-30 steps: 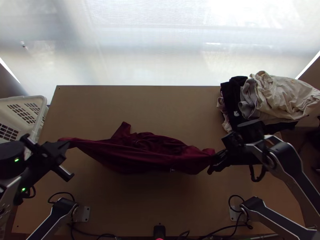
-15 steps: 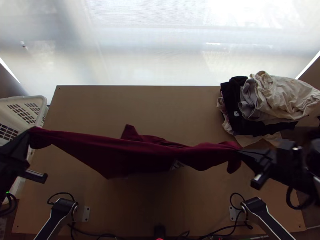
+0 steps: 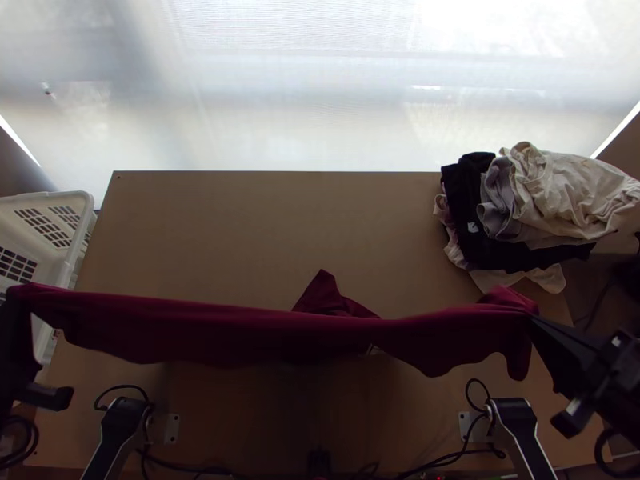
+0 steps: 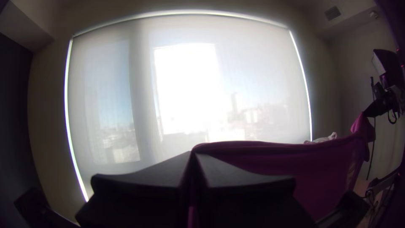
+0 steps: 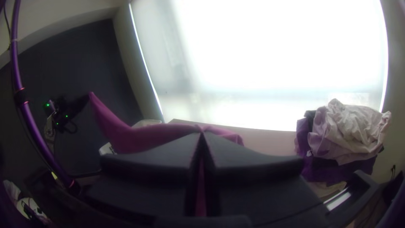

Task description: Fold the t-shirt

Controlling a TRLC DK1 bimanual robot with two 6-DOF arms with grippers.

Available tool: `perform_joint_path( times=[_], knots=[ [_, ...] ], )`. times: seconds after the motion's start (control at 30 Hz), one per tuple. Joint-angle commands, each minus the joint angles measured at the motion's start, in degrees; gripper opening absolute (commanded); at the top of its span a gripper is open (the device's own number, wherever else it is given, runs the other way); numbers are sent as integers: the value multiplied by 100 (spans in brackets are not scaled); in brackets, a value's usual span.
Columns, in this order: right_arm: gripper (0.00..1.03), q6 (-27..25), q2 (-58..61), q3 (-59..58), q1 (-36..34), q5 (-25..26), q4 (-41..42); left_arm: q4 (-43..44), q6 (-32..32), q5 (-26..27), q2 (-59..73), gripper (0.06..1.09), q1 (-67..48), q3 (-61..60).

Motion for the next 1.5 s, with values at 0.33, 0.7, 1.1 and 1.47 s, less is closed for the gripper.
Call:
perform_joint_path(
  times=[0.33,0.7,1.1,1.47],
  knots=[
    [3,2,3284,-1364,542,1016,3312,3819,891,37,2962,15,566,-1831],
    [3,-569,6791,1316,1070,1931,3461,4285,1497,-25,7014,15,795,956],
    [3,-1105,8812,3012,1096,3275,3470,4856,2244,-552,8789,15,707,1430],
    [3,-1290,10043,4770,1131,3732,2828,4839,2429,-1026,9580,15,689,2432]
  ],
)
